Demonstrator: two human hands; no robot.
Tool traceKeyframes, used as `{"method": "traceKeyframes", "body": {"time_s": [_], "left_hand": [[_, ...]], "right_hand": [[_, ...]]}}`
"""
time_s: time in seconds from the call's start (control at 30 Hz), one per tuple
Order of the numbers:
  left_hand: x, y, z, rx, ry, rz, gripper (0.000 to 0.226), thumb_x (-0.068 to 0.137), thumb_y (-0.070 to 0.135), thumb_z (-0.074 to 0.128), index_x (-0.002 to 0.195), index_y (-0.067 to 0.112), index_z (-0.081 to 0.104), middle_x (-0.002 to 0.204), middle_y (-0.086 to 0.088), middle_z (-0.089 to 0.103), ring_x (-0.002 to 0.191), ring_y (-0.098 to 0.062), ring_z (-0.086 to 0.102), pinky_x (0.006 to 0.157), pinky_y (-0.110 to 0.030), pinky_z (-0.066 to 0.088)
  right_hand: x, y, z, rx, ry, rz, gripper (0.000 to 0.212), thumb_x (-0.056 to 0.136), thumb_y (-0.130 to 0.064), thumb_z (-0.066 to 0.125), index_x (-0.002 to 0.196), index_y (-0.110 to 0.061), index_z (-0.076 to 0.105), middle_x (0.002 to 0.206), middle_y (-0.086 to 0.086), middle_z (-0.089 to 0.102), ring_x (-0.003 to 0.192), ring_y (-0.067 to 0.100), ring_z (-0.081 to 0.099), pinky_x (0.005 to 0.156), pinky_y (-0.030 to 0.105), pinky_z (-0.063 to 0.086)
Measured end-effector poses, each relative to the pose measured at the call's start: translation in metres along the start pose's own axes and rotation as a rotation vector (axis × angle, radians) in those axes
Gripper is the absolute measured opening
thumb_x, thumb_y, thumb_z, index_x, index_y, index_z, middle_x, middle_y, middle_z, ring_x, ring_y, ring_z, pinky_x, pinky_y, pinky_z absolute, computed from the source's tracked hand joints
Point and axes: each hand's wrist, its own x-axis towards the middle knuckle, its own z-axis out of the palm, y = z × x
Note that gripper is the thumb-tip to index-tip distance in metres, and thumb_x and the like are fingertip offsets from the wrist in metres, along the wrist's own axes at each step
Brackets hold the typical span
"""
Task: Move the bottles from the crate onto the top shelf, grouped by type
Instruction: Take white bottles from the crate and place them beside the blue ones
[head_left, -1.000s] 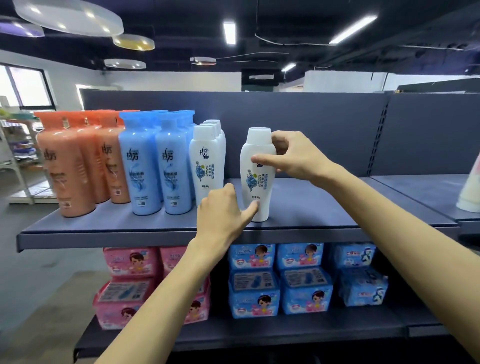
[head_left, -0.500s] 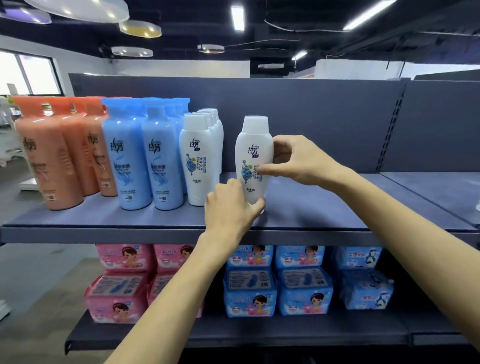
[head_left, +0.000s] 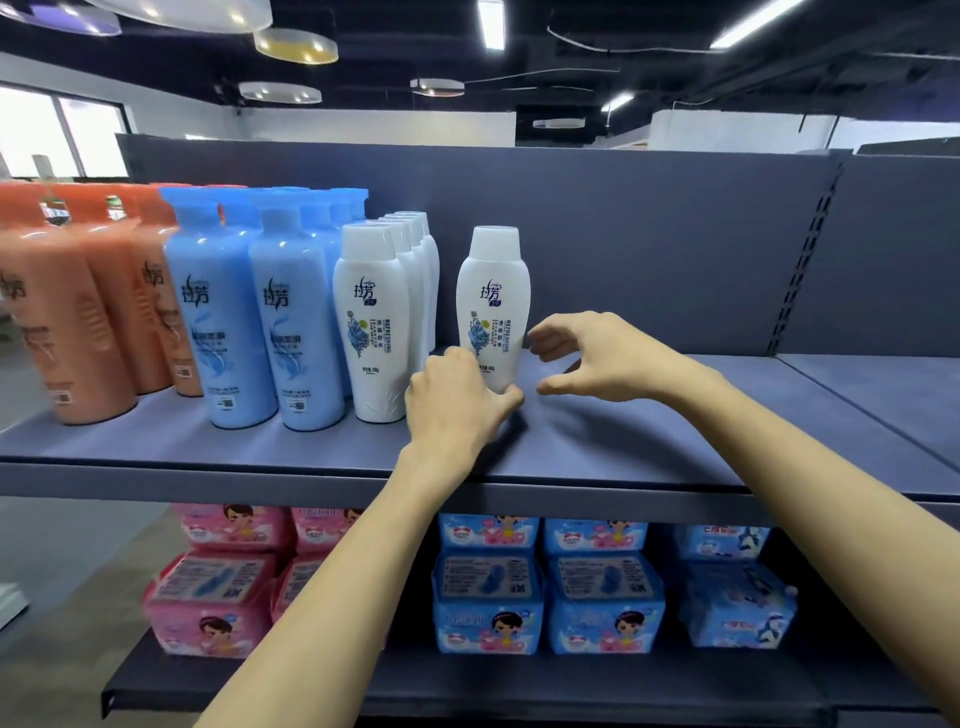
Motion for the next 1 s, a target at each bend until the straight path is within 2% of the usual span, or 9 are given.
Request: {"method": "traceKeyframes", "body": {"time_s": [0.1,0.17,0.3,0.47,0.57,0.8,1.0], "left_hand": [[0.011,0.002,0.008,-0.001,-0.011,-0.02,0.045,0.065,0.049,0.069,0.079,0.013,0.046,0.072,-0.004,0.047,0.079,-0.036,0.063,0.058,-0.03,0.035],[0.019,0.003,0.013,-0.001,-0.013,-0.033,0.044,0.065,0.048,0.069,0.079,0.013,0.046,0.073,-0.005,0.05,0.079,-0.036,0.063,0.058,-0.03,0.035],[0.035,0.004,0.024,-0.005,-0.04,-0.074,0.042,0.066,0.045,0.07,0.081,0.013,0.047,0.075,-0.005,0.052,0.077,-0.035,0.061,0.058,-0.03,0.036],[0.058,0.005,0.035,-0.068,-0.098,-0.136,0.041,0.064,0.04,0.071,0.064,0.018,0.037,0.068,-0.001,0.051,0.065,-0.03,0.051,0.054,-0.028,0.036],[0.069,0.005,0.044,-0.073,-0.091,-0.152,0.042,0.064,0.04,0.072,0.063,0.019,0.036,0.071,-0.002,0.053,0.065,-0.03,0.051,0.055,-0.028,0.038],[0.09,0.005,0.061,-0.07,-0.086,-0.197,0.033,0.068,0.035,0.07,0.082,0.013,0.05,0.081,-0.004,0.057,0.075,-0.03,0.06,0.056,-0.029,0.04],[0.102,0.004,0.073,-0.02,-0.08,-0.221,0.036,0.078,0.029,0.071,0.098,0.006,0.051,0.101,-0.013,0.064,0.091,-0.034,0.066,0.06,-0.033,0.041]], "right_hand": [[0.011,0.014,0.006,-0.002,0.076,0.065,0.046,0.082,-0.022,0.078,0.125,-0.017,0.064,0.114,-0.002,0.072,0.098,0.006,0.067,0.087,0.014,0.046],[0.019,0.022,0.01,-0.002,0.102,0.105,0.04,0.082,-0.02,0.077,0.12,-0.017,0.067,0.109,-0.002,0.074,0.093,0.007,0.068,0.09,0.02,0.051],[0.036,0.034,0.015,-0.068,0.143,0.185,0.031,0.082,-0.022,0.074,0.112,-0.025,0.07,0.1,-0.009,0.074,0.095,0.011,0.069,0.091,0.035,0.056],[0.056,0.042,0.024,-0.163,0.209,0.274,0.033,0.083,-0.026,0.068,0.116,-0.028,0.066,0.111,-0.007,0.07,0.103,0.021,0.063,0.086,0.035,0.053],[0.06,0.048,0.035,-0.119,0.253,0.297,0.031,0.085,-0.026,0.065,0.117,-0.026,0.066,0.113,-0.006,0.069,0.105,0.022,0.062,0.087,0.035,0.051],[0.059,0.056,0.038,-0.006,0.264,0.26,0.034,0.084,-0.024,0.067,0.117,-0.027,0.063,0.104,-0.013,0.072,0.099,0.014,0.066,0.091,0.037,0.054],[0.058,0.06,0.04,0.023,0.267,0.227,0.035,0.084,-0.023,0.067,0.119,-0.024,0.062,0.105,-0.011,0.072,0.094,0.01,0.067,0.092,0.038,0.054]]}}
